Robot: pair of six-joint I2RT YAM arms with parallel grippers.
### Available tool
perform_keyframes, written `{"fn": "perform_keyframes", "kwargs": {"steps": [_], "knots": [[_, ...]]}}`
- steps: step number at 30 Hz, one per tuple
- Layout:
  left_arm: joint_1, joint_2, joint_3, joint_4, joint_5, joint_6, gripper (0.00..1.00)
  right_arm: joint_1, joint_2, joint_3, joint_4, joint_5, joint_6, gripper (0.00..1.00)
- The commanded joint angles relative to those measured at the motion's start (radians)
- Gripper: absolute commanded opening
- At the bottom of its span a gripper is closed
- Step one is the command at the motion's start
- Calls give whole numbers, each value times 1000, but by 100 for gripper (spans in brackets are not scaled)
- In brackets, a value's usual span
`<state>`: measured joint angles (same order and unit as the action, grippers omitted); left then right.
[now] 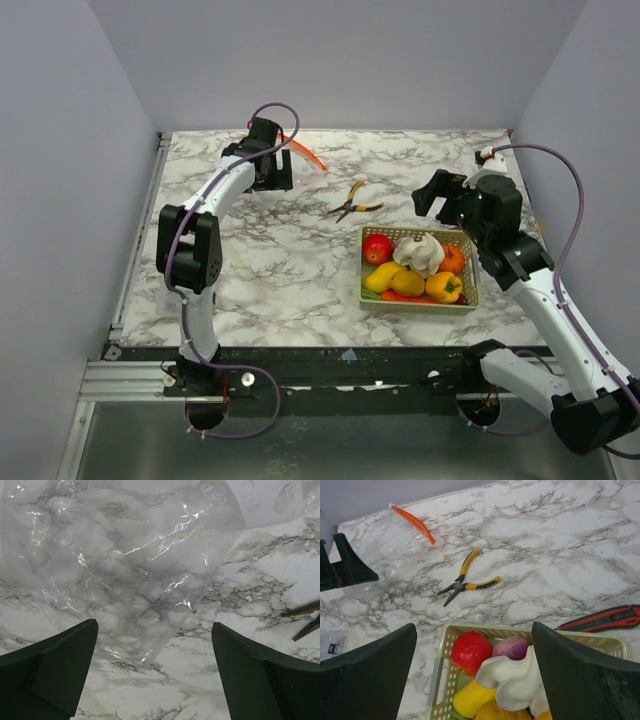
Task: Place the food in the zip-top bag and seal the zipper
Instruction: Move the zipper food storage bag to the center of the board.
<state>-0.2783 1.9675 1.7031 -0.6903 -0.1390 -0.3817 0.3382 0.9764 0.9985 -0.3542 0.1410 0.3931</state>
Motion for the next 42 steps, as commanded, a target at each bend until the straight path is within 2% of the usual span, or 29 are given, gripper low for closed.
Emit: {"fn": "perform_keyframes", "kwargs": {"steps": [1,3,6,8,12,16,23,25,28,32,34,35,36,38,42], "knots": [[2,81,85,-53,-50,66,96,-5,-25,-34,54,-49,18,100],[2,99,79,-62,-20,48,75,-4,-17,-38,57,-72,26,100],[3,97,34,-66,-4,20,35,-5,3,-42,62,-116,43,100],[4,79,-2,-86,-6,-9,27,-5,20,-43,66,-133,48,100],[7,-29,-177,-38,29,-52,0,-5,60,-53,94,-216,66,100],[5,-175,-374,12,168,-88,0,-1,124,-57,153,-338,85,100],[1,-523,-687,31,253,-71,0,60,291,22,242,-508,67,100],[1,-585,-743,11,306,-65,0,98,355,59,253,-506,65,100],[4,-665,-829,-11,424,-82,0,181,445,131,240,-426,85,100],[5,-801,-920,-9,488,-124,0,226,574,186,316,-471,111,100],[5,-858,-920,-35,477,-131,29,226,630,213,330,-455,121,100],[5,-884,-915,-44,482,-131,46,225,653,230,329,-445,121,100],[5,-916,-906,-53,487,-131,59,225,682,245,333,-445,119,100],[5,-969,-886,-65,503,-127,70,226,743,284,338,-466,105,99],[4,-1040,-841,-57,519,-104,79,226,877,393,327,-566,67,84]]}}
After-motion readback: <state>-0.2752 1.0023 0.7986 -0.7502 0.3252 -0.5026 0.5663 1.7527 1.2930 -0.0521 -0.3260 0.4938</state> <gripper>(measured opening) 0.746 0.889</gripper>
